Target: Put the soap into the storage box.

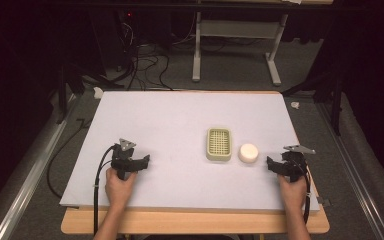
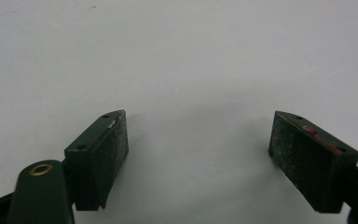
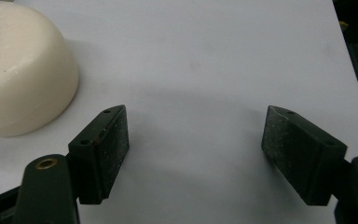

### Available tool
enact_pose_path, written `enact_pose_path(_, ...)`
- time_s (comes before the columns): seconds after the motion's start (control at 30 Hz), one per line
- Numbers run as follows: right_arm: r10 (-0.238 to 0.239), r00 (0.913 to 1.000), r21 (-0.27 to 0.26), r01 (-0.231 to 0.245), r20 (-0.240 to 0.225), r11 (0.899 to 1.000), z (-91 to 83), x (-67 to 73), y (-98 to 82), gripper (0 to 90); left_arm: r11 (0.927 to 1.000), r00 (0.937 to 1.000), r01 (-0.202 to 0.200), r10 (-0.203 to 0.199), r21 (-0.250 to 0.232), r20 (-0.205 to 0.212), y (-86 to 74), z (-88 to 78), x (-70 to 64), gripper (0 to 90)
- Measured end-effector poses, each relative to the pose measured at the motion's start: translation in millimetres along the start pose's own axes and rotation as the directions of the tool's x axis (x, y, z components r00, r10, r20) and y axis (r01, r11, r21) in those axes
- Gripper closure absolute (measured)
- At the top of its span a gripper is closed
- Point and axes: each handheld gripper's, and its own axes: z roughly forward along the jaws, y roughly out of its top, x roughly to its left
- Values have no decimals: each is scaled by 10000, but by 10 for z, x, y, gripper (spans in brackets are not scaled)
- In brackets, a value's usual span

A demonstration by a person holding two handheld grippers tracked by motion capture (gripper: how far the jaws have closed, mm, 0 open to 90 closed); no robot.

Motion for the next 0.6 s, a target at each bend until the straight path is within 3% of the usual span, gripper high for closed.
enact_pose_path(0.6,26,10000,-13,-26,-1,10000,0,2,-2,235,10000,10000,-1,1,1,-2,0,0,-1,201)
